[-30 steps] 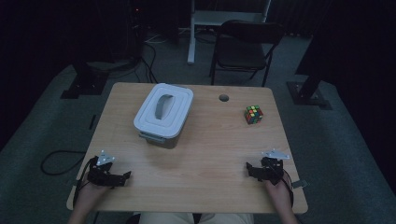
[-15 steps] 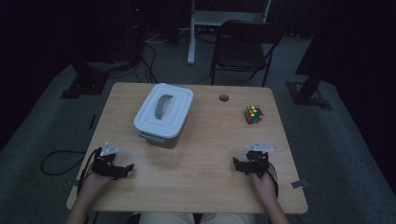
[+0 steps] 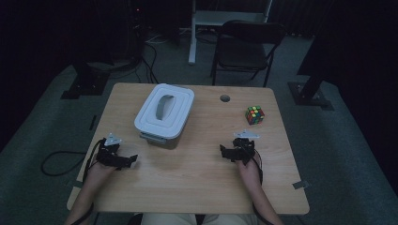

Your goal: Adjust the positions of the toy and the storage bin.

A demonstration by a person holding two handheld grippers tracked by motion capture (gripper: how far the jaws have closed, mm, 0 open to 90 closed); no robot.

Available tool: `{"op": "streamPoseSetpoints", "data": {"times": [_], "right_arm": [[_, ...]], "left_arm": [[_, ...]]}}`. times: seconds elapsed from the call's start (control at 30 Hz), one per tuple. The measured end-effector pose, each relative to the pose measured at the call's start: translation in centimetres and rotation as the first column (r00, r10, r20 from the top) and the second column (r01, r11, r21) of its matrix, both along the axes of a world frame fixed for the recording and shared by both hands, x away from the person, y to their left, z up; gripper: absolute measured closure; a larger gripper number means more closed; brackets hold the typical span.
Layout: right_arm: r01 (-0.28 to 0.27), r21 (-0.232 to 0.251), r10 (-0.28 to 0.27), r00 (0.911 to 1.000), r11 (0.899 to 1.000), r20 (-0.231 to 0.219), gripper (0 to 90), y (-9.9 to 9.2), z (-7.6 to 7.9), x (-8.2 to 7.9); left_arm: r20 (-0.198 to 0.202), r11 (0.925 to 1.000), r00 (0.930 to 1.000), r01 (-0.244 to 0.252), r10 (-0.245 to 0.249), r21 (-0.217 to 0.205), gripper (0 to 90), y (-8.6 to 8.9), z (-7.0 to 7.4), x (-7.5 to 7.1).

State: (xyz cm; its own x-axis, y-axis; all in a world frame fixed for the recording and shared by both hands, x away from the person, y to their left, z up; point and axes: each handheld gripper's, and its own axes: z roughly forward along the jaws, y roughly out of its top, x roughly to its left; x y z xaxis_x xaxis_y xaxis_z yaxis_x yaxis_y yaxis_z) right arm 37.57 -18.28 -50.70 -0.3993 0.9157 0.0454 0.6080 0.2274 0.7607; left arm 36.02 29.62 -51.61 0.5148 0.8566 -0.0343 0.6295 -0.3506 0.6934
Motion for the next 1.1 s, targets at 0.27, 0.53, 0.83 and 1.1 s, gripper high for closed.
{"op": "streamPoseSetpoints", "data": {"times": [0.27,0.53,0.83,1.1], "right_arm": [[-0.003,-0.007,0.003,0.9999,1.000,0.010,13.2,2.3,0.1,1.8],[0.006,0.032,-0.007,0.9996,0.999,0.026,12.9,4.3,0.1,3.3],[-0.013,0.030,0.013,0.9999,0.999,-0.006,12.9,6.7,-0.3,5.3],[-0.009,0.091,0.009,1.0000,0.996,0.000,13.1,8.3,0.2,6.4]], "left_arm": [[0.023,0.9994,0.9996,-0.014,0.015,-0.032,0.6,0.4,0.5,2.3],[0.035,0.9978,0.9983,-0.045,0.047,-0.048,0.6,1.0,0.6,4.6],[0.095,0.9951,0.9907,-0.096,0.098,-0.023,1.5,1.2,0.7,7.5],[0.066,0.9919,0.9903,-0.120,0.123,-0.042,2.1,0.8,0.7,10.2]]}}
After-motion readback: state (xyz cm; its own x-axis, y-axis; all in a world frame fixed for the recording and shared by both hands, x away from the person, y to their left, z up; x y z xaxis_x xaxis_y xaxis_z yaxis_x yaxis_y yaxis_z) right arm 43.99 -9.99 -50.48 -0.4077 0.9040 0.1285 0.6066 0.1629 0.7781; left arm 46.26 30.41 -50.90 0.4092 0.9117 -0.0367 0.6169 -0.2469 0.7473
